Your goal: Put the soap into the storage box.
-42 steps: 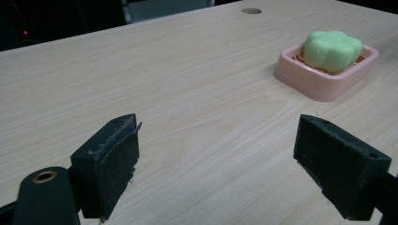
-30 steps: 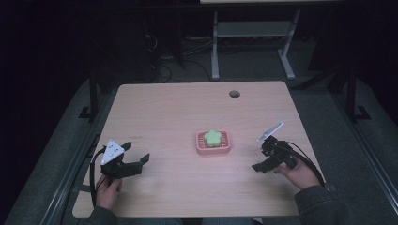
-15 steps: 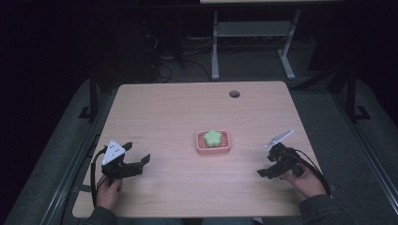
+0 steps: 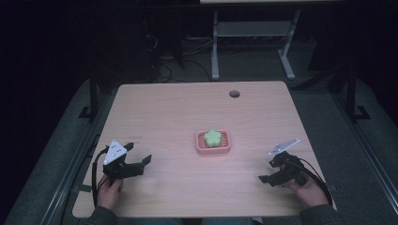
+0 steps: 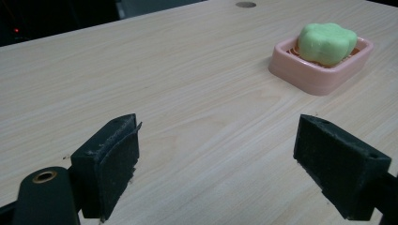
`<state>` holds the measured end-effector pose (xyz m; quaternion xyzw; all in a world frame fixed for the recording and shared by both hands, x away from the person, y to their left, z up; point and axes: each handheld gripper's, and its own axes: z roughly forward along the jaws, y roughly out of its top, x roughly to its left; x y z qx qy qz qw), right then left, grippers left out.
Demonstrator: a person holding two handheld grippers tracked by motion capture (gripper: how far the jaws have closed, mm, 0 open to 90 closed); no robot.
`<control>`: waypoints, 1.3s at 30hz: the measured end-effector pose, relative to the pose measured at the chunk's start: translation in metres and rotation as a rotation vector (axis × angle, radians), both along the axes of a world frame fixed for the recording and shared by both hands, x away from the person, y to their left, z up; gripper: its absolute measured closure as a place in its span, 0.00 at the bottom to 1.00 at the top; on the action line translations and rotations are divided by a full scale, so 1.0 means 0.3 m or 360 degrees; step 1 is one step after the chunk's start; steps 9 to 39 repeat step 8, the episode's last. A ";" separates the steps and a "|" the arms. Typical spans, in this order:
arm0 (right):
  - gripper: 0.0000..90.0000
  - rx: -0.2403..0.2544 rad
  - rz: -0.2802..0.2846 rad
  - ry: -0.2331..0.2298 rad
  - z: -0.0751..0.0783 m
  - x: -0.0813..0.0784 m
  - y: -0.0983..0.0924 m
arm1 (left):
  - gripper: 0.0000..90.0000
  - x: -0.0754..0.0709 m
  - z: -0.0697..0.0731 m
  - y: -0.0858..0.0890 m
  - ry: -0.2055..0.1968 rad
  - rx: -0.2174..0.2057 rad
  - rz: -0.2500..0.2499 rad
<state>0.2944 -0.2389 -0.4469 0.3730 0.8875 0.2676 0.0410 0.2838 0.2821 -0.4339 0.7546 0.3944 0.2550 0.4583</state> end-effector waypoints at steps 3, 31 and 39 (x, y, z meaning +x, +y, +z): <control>0.25 0.0043 -0.0040 -0.0024 -0.022 -0.010 -0.016 | 0.16 0.003 0.000 -0.004 0.0000 0.0004 -0.0010; 0.25 0.0042 -0.0077 -0.0091 -0.027 -0.038 -0.025 | 0.16 0.009 0.003 -0.017 -0.0005 0.0024 -0.0036; 0.25 0.0042 -0.0077 -0.0091 -0.027 -0.038 -0.025 | 0.16 0.009 0.003 -0.017 -0.0005 0.0024 -0.0036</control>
